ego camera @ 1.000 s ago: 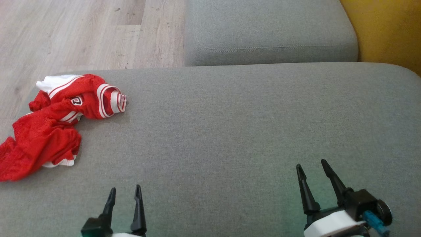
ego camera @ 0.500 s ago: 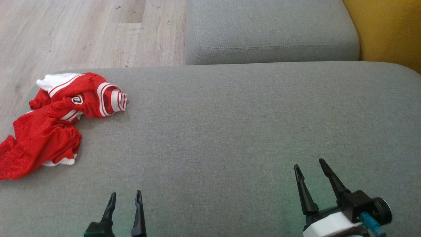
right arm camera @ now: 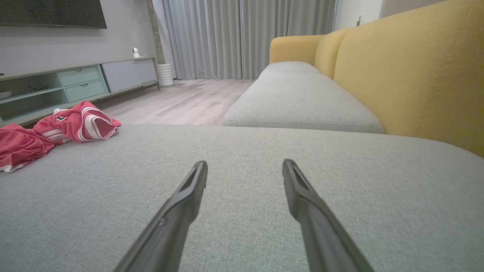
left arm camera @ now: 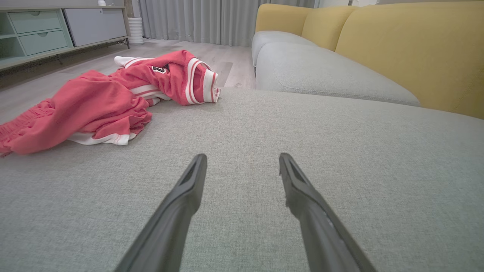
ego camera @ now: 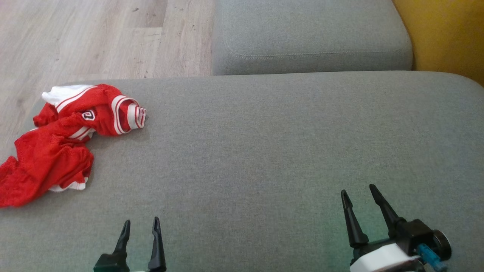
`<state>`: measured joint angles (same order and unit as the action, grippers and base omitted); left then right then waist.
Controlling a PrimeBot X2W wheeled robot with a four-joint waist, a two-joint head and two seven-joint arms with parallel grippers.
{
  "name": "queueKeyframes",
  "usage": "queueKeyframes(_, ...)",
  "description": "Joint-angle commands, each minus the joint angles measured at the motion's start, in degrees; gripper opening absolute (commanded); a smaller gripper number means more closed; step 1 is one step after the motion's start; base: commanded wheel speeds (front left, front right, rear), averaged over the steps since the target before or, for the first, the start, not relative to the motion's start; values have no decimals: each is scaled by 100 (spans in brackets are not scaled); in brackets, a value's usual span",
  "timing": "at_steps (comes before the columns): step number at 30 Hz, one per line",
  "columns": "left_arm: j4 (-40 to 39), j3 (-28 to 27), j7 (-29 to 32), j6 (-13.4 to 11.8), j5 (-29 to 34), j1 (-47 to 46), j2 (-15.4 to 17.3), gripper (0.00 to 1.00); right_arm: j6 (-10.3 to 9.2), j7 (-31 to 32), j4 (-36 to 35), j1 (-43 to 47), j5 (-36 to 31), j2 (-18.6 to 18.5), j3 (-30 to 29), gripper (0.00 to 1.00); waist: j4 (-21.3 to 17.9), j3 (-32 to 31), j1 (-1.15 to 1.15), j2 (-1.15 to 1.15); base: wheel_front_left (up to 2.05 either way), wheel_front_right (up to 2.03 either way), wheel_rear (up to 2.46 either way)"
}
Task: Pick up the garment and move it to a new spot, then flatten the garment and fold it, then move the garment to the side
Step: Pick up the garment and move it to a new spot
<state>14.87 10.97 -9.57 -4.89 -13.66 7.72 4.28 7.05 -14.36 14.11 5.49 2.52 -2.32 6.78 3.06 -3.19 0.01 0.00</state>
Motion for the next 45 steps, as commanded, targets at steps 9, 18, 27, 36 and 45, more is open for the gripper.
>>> queueKeyframes(9,-231,-126,25,-63,-74,-160,56,100,44,-63,-124,-202,62,-55,124,100,4,-19,-1,0,0,0,0)
queueKeyframes(18,-297,-86,53,-97,-94,-181,88,100,44,-63,-193,-143,79,-55,23,100,341,-34,-1,0,0,0,0)
queueKeyframes(27,-439,-106,132,-164,-79,-194,203,100,44,-63,-255,-85,152,-55,2,100,1281,-43,-1,0,0,0,0)
queueKeyframes(36,-655,-149,249,-217,-96,-169,350,100,44,-63,-252,-130,252,-55,137,100,2286,-33,-1,0,0,0,0)
queueKeyframes(45,-868,-325,143,-366,-219,-16,391,100,44,-63,-169,-361,199,-55,513,100,2537,97,-1,0,0,0,0)
